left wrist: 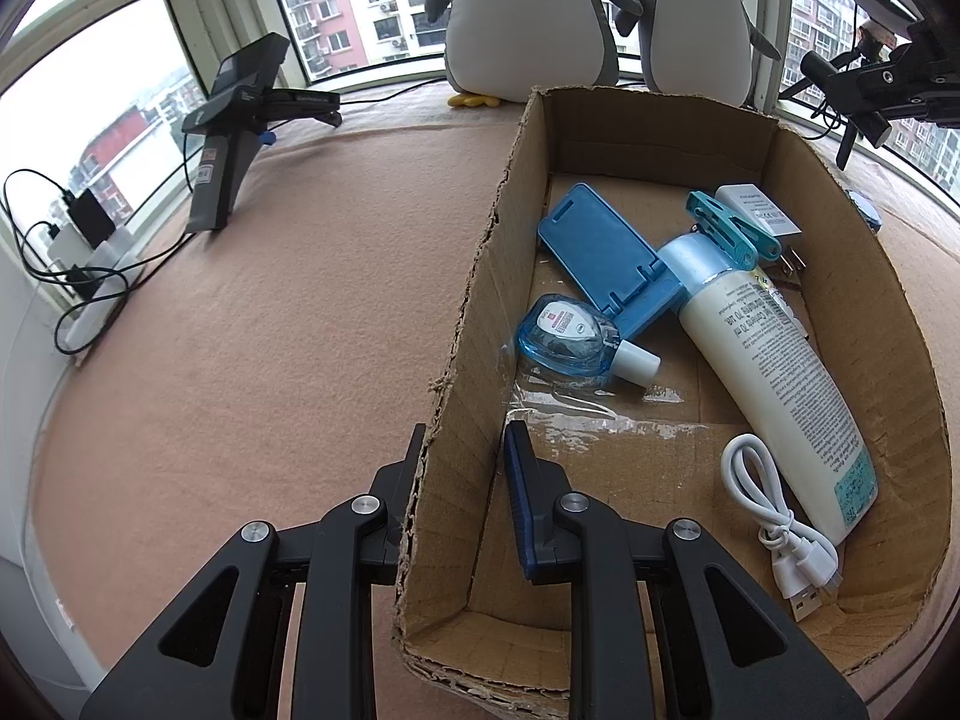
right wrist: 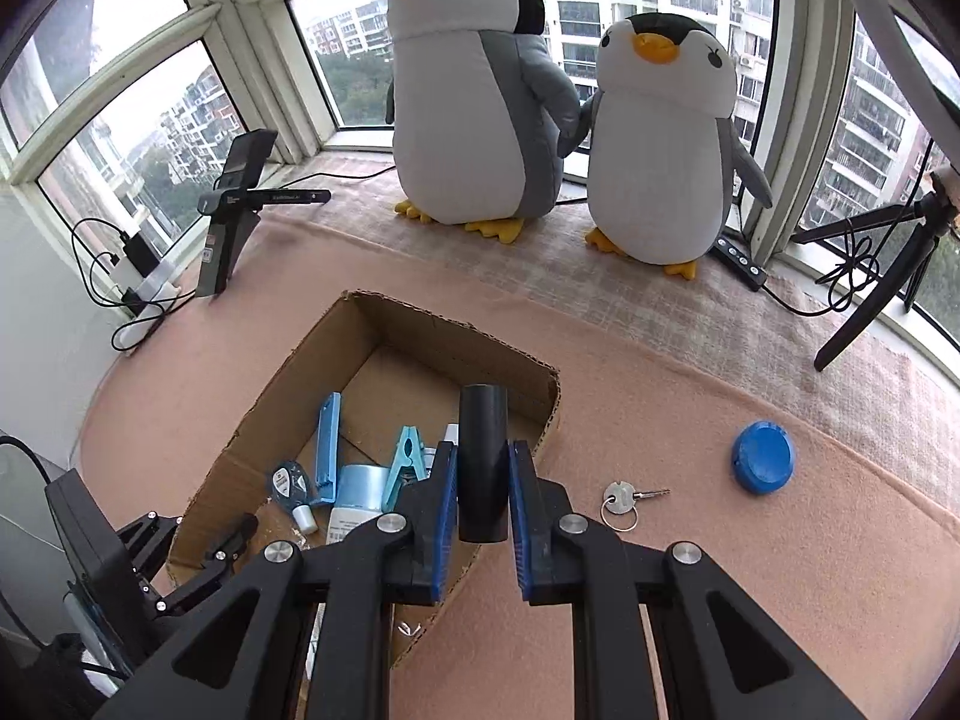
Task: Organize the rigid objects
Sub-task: 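Carry the black cylinder into the box and open the right gripper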
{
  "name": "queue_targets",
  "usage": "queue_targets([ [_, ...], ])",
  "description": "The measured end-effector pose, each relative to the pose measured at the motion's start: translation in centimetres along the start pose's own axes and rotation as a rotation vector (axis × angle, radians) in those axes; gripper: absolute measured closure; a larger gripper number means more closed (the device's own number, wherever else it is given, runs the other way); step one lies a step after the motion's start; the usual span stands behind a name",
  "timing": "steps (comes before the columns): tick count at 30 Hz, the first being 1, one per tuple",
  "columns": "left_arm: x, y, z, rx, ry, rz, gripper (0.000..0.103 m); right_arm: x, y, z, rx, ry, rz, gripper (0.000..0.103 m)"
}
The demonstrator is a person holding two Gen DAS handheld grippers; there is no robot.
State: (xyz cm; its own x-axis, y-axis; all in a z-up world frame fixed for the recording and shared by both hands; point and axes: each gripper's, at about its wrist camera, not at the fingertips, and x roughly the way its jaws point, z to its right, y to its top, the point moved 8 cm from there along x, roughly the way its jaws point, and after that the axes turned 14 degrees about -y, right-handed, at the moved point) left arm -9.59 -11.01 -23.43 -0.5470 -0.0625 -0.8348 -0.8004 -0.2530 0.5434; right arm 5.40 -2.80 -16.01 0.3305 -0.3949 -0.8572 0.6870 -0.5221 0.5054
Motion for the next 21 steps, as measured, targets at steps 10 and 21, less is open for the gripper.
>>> queue_targets([
  [10, 0.0, 0.0, 0.0, -0.002, 0.0, 0.0, 0.083, 2.8, 0.8, -5.4, -0.045, 0.05, -0.043, 0.088],
  [21, 0.0, -0.1, -0.1, -0.004, 0.001, 0.002, 0.083, 5.4, -0.2, -7.7, -0.077, 0.043, -0.086, 0.088],
])
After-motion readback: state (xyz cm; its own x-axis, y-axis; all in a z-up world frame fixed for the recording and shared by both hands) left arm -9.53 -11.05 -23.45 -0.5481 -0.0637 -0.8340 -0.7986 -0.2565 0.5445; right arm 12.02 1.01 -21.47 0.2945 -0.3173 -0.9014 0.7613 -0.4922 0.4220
